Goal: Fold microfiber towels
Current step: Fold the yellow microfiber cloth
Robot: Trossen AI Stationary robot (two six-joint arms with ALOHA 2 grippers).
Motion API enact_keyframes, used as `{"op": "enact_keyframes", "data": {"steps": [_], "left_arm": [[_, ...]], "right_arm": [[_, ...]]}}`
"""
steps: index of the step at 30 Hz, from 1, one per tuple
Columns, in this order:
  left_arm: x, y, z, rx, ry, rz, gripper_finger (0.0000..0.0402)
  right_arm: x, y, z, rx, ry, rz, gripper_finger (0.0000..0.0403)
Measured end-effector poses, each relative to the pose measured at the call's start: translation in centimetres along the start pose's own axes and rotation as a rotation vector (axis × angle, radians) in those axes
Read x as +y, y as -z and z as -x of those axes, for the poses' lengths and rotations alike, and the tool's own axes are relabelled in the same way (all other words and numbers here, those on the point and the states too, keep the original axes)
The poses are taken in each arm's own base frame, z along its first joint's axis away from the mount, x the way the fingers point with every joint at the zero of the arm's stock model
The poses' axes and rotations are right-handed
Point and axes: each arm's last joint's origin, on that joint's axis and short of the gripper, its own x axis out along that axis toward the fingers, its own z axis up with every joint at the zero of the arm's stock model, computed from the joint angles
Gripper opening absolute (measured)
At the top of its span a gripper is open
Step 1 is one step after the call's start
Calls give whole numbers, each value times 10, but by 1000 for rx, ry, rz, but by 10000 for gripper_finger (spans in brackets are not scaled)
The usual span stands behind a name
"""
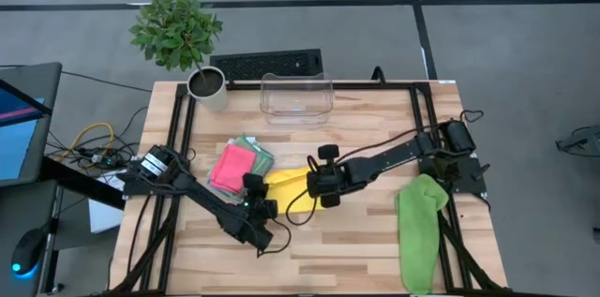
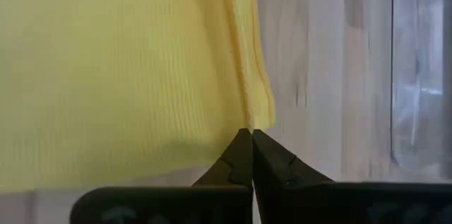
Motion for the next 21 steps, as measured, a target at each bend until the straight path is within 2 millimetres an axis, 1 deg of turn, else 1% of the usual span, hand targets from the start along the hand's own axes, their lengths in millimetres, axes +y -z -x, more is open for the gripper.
{"op": "enact_keyframes", "data": {"steps": [5, 9, 12, 15, 18, 21], "left_arm": [[-2, -1, -13, 3, 48, 19, 4], [2, -3, -18, -1, 6, 35, 22], [6, -3, -25, 29, 29, 49, 52], [8, -7, -27, 40, 42, 65, 93], [12, -13, -25, 27, 38, 81, 139], [20, -21, -19, 4, 14, 107, 179]], "right_arm": [[-4, 8, -12, -10, 6, -41, 47], [-9, 9, -15, -2, -2, -79, 64], [-12, 10, -17, 7, 0, -92, 80], [-17, 12, -15, 24, 2, -94, 98], [-22, 12, -6, 8, 5, -118, 117], [-30, 12, 9, -18, 10, -153, 137]]}}
